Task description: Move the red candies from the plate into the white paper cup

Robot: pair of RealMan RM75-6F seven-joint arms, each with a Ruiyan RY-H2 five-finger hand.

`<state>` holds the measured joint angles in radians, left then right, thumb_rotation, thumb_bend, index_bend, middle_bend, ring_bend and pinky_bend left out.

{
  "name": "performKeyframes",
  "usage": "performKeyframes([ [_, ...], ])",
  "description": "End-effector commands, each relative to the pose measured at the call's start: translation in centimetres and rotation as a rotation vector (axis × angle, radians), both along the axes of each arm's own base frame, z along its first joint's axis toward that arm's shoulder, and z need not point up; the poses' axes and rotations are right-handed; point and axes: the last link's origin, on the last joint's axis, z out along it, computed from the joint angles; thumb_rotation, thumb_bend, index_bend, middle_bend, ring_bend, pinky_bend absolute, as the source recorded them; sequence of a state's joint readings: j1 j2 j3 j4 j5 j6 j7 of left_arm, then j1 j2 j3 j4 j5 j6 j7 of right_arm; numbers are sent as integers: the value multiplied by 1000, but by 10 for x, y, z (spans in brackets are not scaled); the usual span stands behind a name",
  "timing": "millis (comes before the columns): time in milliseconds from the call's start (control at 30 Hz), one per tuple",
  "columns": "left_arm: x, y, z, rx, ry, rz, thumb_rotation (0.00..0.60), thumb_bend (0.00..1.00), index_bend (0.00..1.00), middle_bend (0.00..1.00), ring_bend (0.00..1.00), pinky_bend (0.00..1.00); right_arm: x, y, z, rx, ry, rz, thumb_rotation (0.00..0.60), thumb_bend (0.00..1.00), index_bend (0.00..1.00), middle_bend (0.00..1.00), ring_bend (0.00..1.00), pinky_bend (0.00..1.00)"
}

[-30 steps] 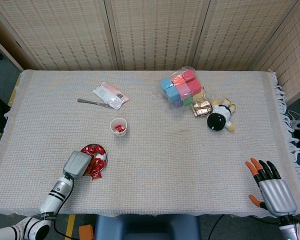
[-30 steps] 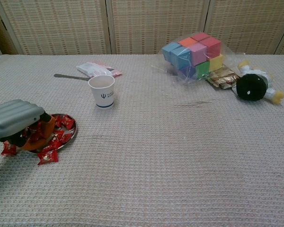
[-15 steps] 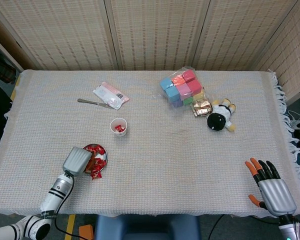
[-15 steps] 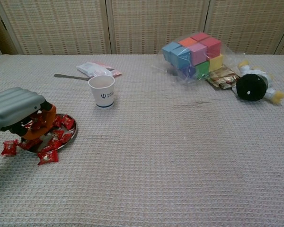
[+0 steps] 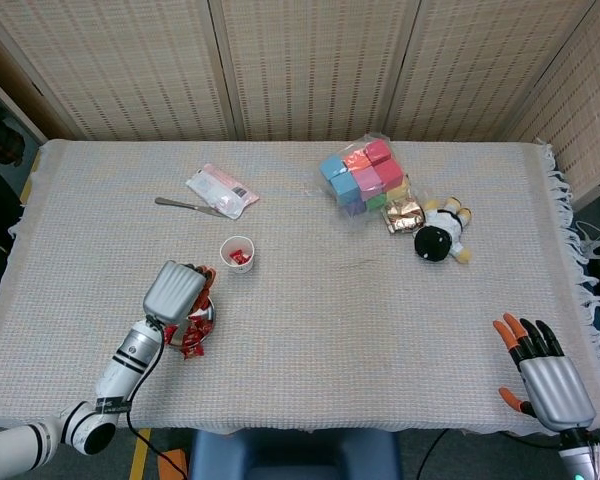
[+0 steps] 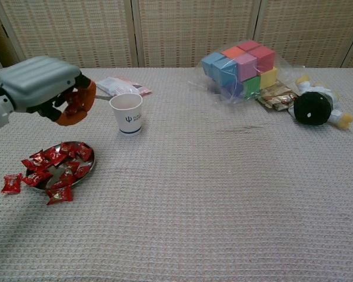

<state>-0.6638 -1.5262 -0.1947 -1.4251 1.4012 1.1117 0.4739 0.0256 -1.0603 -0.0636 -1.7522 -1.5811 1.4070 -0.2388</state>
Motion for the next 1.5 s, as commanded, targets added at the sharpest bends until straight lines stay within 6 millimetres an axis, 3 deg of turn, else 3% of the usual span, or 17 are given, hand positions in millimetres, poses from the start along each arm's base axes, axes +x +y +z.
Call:
performKeyframes([
  [33, 20, 18, -2, -4, -37, -19, 600, 692, 748, 772, 697, 1000, -2, -1, 1, -4, 0, -9, 600, 113, 0, 0, 0, 0],
  [500, 53, 65, -42, -38, -52, -15, 600, 675, 747, 772, 683, 1000, -8, -12, -2, -13, 15, -57, 600, 113, 0, 0, 0, 0],
  [867, 40, 88, -54, -19, -8, 29, 600, 636, 725, 721, 655, 847, -11, -16, 0, -22, 16, -74, 600, 113, 0, 0, 0, 0],
  [933, 38, 89, -55, -24, -5, 32, 600, 619, 698, 709, 642, 822, -11, -16, 0, -22, 15, -74, 600, 114, 0, 0, 0, 0],
  [1100, 38, 88, -56, -34, 5, 25, 600, 543, 524, 581, 516, 676, -10, -15, 0, -28, 14, -70, 600, 114, 0, 0, 0, 0],
  [1367, 39, 87, -54, -42, 3, 19, 600, 482, 314, 463, 395, 581, -10, -14, 1, -28, 12, -69, 600, 114, 0, 0, 0, 0],
  [1500, 37, 88, -52, -44, 5, 25, 600, 466, 278, 442, 365, 534, -10, -13, 3, -35, 10, -68, 600, 114, 0, 0, 0, 0],
])
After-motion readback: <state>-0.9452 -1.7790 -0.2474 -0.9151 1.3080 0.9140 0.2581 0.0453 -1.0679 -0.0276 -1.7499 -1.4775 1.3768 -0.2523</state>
